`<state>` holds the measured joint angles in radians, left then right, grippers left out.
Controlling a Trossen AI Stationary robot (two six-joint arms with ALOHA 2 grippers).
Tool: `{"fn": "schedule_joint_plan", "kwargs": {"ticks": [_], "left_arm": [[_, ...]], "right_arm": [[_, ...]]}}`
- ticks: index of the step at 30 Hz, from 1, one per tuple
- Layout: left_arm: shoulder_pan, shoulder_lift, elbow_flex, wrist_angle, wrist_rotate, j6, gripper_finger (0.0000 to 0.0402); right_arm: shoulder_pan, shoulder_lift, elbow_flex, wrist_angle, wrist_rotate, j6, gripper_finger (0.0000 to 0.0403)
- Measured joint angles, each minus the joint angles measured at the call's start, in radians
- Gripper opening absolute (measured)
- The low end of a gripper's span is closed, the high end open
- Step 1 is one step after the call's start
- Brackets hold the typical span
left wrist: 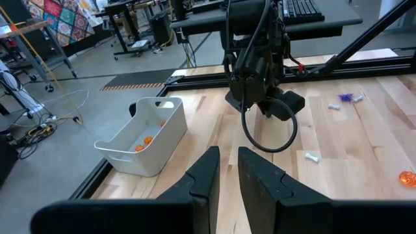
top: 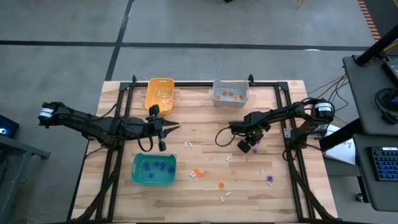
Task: Sort Halloween decoration
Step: Put the blue spider toy into the green bin
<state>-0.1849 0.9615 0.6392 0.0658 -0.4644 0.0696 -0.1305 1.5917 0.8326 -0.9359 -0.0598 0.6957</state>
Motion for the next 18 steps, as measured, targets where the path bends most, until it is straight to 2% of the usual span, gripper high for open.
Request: {"fn": "schedule_joint_plan", "kwargs": {"ticks": [5,10,18], "left_arm": [[0.000,0.000,0.000,0.000,0.000,0.000,0.0039],[0.000,0.000,0.000,0.000,0.000,0.000,0.0039],[0.000,0.000,0.000,0.001,0.000,0.000,0.0039]], "right_arm": [[0.001,-0.006,0.017,-0.005,0.000,-0.013,0.0012],[-0.001,-0.032,0.057,-0.006,0.028,-0.032,0.0009],[0.002,-0.052,0.071,-0.153,0.004,-0.051,0.0015]]}}
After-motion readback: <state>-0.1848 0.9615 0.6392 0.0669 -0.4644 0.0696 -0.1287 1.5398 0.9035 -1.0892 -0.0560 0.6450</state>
